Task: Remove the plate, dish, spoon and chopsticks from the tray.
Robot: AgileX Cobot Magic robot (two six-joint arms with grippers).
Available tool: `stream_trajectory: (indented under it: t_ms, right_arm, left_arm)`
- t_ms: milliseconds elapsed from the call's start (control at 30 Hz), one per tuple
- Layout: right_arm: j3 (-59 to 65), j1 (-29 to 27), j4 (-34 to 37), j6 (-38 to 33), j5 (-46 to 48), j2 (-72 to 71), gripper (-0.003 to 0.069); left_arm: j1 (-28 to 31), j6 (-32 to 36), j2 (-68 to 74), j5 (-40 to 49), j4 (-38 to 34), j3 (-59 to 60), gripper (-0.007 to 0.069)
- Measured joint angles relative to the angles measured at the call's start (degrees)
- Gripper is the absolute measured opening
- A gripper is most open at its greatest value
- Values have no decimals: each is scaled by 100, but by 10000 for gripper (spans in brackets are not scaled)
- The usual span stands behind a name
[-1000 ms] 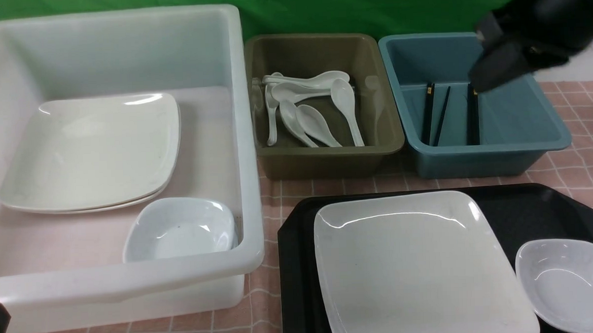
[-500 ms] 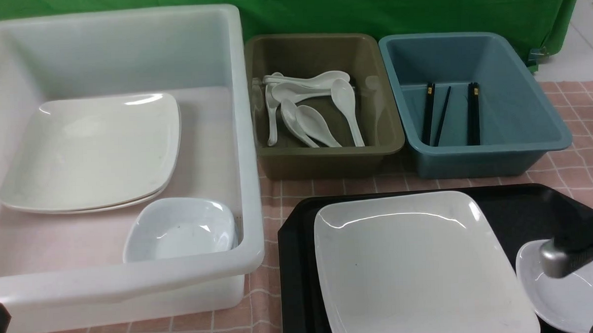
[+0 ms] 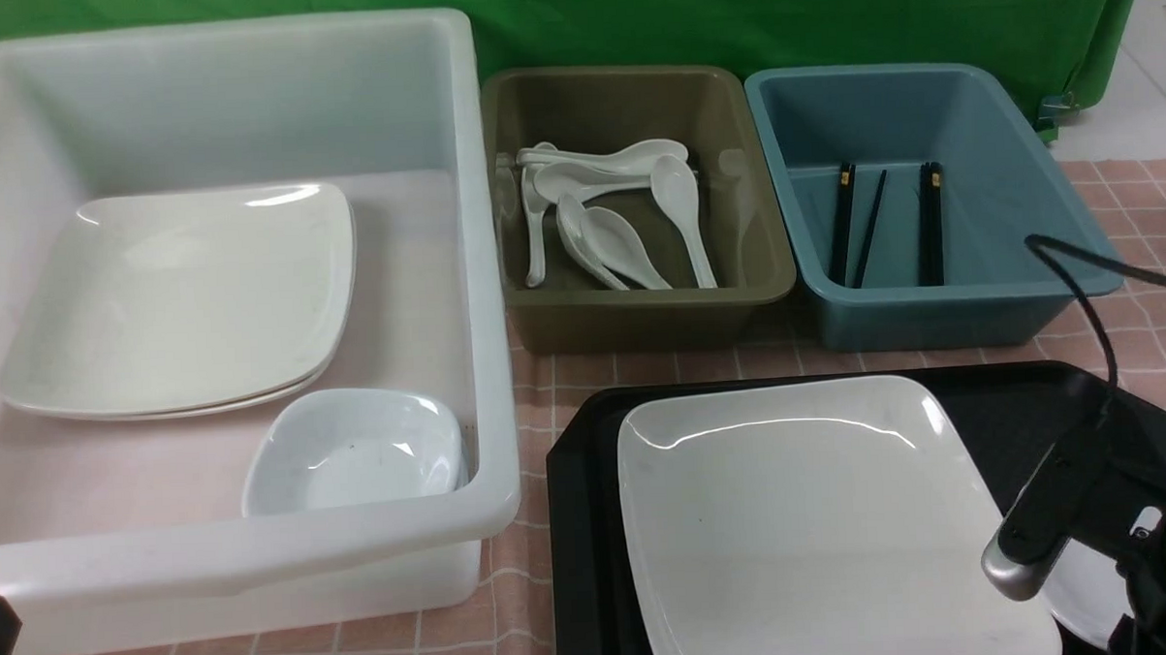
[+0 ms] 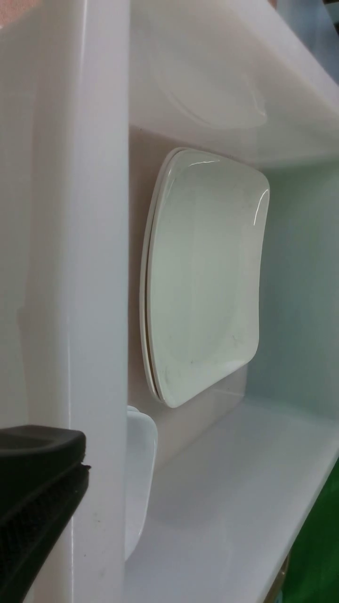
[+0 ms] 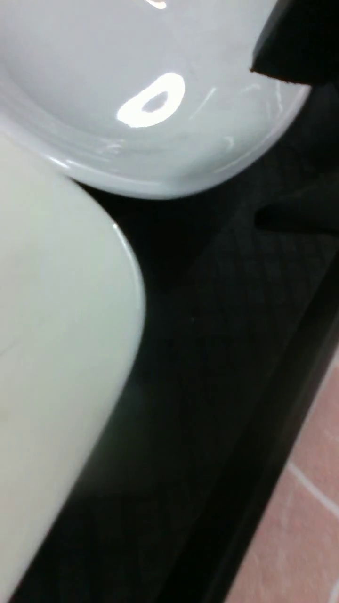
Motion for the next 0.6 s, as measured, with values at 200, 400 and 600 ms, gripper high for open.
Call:
stream_trajectory:
  t_ms: [200, 400, 600]
  right_arm:
    - [0, 0, -236, 0, -403, 690, 407]
    - [-12, 22, -308, -23, -548, 887, 246]
    - [-41, 48, -394, -27, -434, 495, 151]
  left_arm:
    - [0, 5, 0, 0, 0, 0, 4]
    - [0, 5, 0, 0, 0, 0, 4]
    - [0, 5, 0, 0, 0, 0, 4]
